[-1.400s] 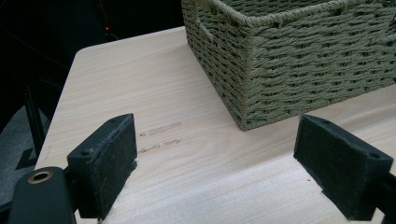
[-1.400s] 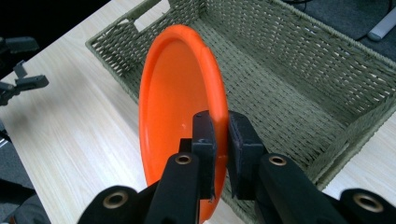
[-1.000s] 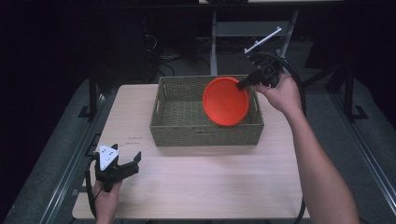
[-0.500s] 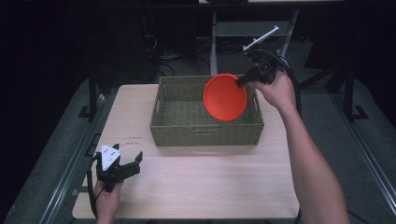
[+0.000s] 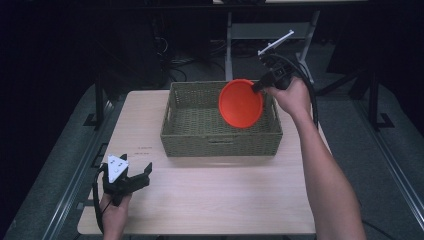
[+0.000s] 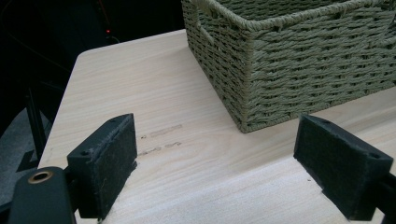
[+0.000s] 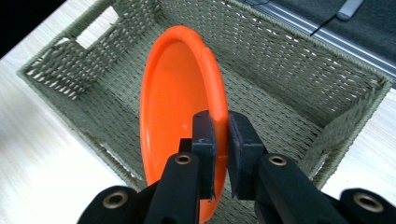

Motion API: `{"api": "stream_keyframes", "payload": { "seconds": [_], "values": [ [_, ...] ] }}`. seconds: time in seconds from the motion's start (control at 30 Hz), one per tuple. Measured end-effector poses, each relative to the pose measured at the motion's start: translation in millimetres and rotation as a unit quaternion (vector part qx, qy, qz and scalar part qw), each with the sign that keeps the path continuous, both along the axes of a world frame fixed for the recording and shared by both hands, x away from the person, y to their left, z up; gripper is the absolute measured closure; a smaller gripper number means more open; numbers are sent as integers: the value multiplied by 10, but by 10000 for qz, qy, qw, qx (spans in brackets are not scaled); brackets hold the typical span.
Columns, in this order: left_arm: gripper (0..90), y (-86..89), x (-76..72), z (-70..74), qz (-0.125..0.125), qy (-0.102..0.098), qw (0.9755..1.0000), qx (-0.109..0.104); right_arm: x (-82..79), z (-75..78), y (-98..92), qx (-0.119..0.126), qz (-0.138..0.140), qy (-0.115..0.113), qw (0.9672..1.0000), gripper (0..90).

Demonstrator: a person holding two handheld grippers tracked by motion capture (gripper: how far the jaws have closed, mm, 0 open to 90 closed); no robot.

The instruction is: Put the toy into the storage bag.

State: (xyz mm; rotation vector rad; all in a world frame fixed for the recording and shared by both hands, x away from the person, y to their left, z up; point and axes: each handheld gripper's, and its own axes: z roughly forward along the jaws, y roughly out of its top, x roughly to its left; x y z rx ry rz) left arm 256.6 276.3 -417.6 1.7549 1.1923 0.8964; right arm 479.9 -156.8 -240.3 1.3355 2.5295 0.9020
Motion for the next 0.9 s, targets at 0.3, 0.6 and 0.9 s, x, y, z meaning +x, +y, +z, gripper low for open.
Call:
{"api": "stream_keyframes", "payload": {
  "seconds": [0.3, 0.6, 0.9],
  "values": [
    [128, 3, 1, -1, -7, -6, 10000, 10, 63, -124, 14, -20, -123, 38, 9999, 821],
    [128, -5, 0, -2, -28, 16, 10000, 56, 139, -264, -40, 11, -255, 89, 9996, 820],
    [128, -5, -1, -2, -34, 27, 10000, 78, 196, -483, -18, 28, -326, 197, 9993, 820]
  ]
}}
